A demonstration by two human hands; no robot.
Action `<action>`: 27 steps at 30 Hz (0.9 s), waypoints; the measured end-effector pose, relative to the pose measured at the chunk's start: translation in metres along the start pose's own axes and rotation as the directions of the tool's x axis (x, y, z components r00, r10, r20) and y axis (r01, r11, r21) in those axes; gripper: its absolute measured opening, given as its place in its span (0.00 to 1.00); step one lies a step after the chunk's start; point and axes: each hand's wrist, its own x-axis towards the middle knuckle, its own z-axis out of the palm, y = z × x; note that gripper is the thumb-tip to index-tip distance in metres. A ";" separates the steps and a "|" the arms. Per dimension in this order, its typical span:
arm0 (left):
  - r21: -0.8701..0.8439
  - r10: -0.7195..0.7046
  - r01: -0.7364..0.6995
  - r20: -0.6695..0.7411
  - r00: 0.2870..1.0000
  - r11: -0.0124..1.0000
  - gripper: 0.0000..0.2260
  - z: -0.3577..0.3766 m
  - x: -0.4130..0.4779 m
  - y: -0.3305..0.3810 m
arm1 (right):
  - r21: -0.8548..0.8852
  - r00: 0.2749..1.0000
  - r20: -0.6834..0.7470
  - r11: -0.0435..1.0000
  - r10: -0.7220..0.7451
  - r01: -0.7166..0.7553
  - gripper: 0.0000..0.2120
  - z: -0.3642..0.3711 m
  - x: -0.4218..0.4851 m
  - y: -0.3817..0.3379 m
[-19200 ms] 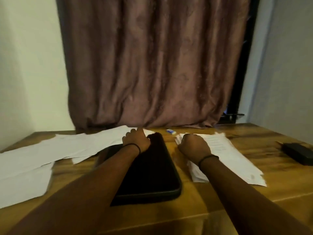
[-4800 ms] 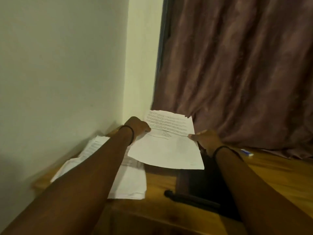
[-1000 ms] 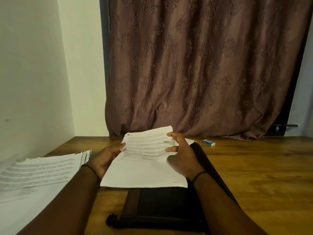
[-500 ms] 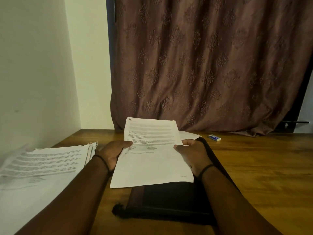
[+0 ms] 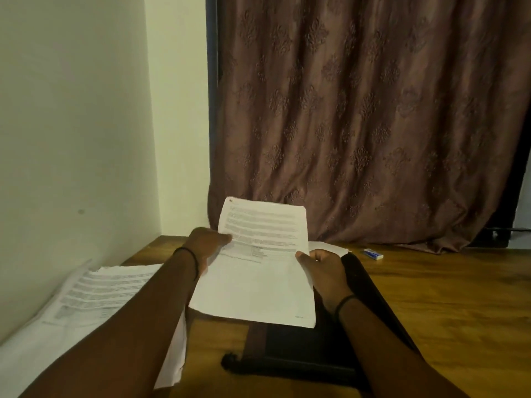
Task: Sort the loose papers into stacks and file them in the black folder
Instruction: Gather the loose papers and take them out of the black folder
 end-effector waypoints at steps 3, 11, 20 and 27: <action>0.088 0.075 -0.067 -0.093 0.993 0.994 0.03 -0.025 -0.018 0.025 | -0.016 0.997 0.051 0.998 -0.057 0.058 0.14 0.016 -0.007 -0.016; 0.393 0.106 0.037 -0.336 0.936 0.919 0.12 -0.130 -0.060 0.037 | -0.078 0.943 0.318 0.988 -0.101 0.133 0.18 0.090 -0.053 -0.055; 0.738 0.126 0.394 -0.538 0.833 0.548 0.13 -0.222 -0.085 0.005 | -0.138 0.902 0.413 0.970 -0.127 0.200 0.09 0.180 -0.102 -0.042; 0.841 0.284 0.421 -0.518 0.807 0.340 0.11 -0.225 -0.072 -0.027 | -0.588 0.923 0.359 0.734 -0.138 0.338 0.17 0.202 -0.107 -0.027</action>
